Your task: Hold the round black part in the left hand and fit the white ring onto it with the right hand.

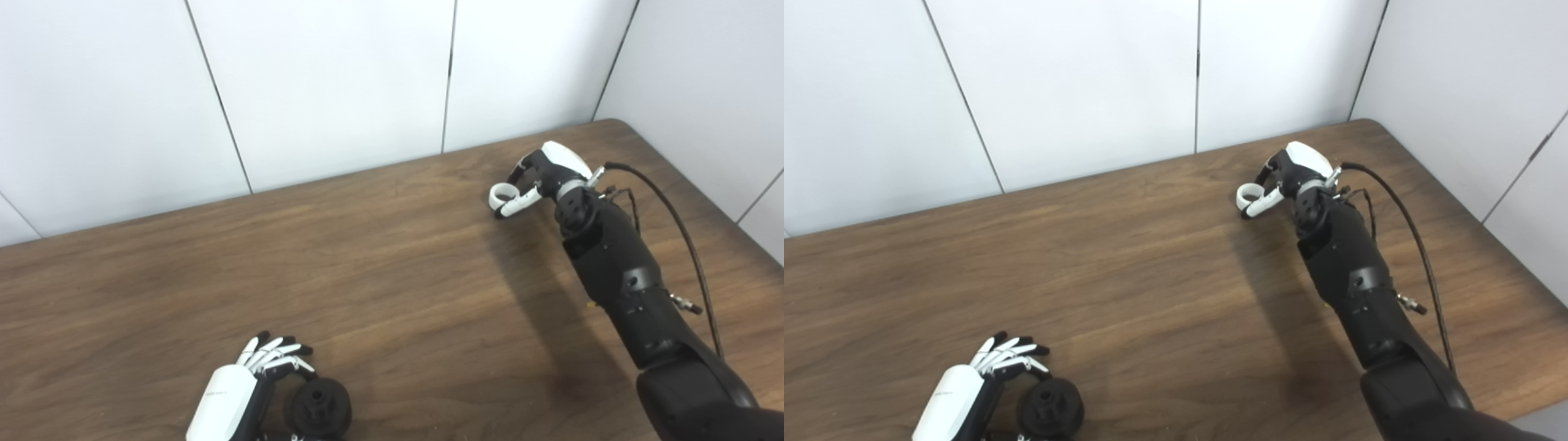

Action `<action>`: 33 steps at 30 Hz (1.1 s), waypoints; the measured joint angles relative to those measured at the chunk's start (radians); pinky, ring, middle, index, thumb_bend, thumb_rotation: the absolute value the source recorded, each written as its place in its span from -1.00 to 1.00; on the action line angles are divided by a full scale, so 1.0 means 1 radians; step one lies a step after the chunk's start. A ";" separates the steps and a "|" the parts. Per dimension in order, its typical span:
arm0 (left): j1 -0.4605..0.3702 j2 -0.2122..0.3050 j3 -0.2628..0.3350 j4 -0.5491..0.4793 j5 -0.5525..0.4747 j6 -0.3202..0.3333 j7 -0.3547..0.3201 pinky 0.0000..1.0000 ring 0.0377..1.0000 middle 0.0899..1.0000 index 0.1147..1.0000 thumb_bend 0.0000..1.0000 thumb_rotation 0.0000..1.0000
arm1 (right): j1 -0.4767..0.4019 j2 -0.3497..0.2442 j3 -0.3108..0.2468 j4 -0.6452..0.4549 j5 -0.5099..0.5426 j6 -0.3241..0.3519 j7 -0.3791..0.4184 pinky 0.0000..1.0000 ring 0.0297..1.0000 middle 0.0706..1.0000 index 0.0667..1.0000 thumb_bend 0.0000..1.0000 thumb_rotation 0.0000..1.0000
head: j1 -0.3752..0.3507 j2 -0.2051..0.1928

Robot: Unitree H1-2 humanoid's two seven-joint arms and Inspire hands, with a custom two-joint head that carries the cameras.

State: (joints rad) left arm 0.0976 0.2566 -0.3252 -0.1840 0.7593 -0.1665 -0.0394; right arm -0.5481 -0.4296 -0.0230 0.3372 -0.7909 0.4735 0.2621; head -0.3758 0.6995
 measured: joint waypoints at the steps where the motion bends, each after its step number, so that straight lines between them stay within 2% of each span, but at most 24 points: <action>1: 0.000 0.000 0.000 0.000 0.000 0.000 0.000 0.94 0.69 0.49 -0.17 0.04 -0.90 | 0.000 -0.001 0.001 0.000 0.001 0.000 0.000 1.00 0.97 0.67 -0.10 0.04 -0.75 | 0.000 0.000; 8: 0.000 -0.001 0.000 -0.003 0.002 0.002 -0.003 0.95 0.70 0.49 -0.17 0.04 -0.90 | 0.024 -0.017 0.014 -0.037 0.024 0.001 0.003 1.00 0.99 0.71 -0.10 0.04 -0.74 | 0.021 0.006; 14: 0.001 -0.006 0.000 -0.004 0.018 0.007 -0.001 0.95 0.69 0.49 -0.17 0.04 -0.90 | 0.085 -0.055 0.082 -0.199 0.072 -0.002 0.062 1.00 0.98 0.69 -0.10 0.04 -0.74 | 0.041 0.011; 19: 0.001 -0.020 -0.003 -0.004 0.030 0.021 -0.001 0.95 0.70 0.50 -0.17 0.04 -0.90 | 0.120 -0.068 0.119 -0.353 0.092 -0.005 0.104 1.00 0.95 0.70 -0.10 0.04 -0.74 | 0.094 0.017; 24: 0.001 -0.032 -0.012 -0.004 0.038 0.032 0.000 0.94 0.71 0.50 -0.16 0.05 -0.90 | 0.171 -0.062 0.127 -0.482 0.097 -0.005 0.127 1.00 0.96 0.69 -0.10 0.05 -0.74 | 0.138 0.029; 28: 0.001 -0.040 -0.019 -0.005 0.054 0.039 0.001 0.94 0.72 0.51 -0.16 0.05 -0.90 | 0.236 -0.032 0.123 -0.577 0.112 -0.005 0.127 1.00 0.94 0.71 -0.11 0.05 -0.74 | 0.176 0.043; 33: 0.000 -0.057 -0.026 -0.016 0.069 0.063 -0.004 0.98 0.74 0.52 -0.16 0.05 -0.89 | 0.307 -0.001 0.137 -0.704 0.113 -0.003 0.179 1.00 0.90 0.72 -0.11 0.05 -0.74 | 0.233 0.054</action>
State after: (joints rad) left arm 0.0980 0.1999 -0.3513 -0.1996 0.8286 -0.1030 -0.0435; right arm -0.2414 -0.4303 0.1139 -0.3671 -0.6776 0.4701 0.4411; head -0.1428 0.7532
